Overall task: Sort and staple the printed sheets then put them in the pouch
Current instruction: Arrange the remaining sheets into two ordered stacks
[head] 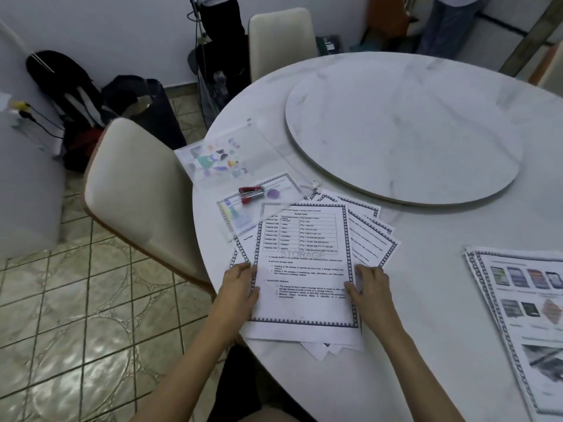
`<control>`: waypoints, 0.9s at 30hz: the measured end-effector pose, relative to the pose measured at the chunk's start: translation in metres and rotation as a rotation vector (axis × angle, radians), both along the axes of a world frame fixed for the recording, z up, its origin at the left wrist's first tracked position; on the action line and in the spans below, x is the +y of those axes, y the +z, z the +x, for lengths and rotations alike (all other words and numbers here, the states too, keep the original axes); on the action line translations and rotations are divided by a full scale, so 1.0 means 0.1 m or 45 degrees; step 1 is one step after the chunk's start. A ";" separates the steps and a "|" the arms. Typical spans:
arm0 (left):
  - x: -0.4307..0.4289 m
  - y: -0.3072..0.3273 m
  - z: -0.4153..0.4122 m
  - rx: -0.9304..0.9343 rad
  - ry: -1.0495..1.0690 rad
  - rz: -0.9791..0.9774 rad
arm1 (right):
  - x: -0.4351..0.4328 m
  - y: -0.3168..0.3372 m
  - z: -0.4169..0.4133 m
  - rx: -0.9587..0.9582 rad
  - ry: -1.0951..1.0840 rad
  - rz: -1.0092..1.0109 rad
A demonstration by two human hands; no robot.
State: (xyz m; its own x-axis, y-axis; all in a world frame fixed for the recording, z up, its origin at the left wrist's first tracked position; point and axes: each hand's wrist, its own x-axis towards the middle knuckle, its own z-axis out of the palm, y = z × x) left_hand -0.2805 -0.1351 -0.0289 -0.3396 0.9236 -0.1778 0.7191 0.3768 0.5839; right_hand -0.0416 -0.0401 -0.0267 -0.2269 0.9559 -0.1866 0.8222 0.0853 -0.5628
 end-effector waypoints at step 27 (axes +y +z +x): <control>1.07 0.08 -1.32 -0.072 -0.516 -0.027 | -0.11 -0.05 -0.79 -0.144 -0.799 0.068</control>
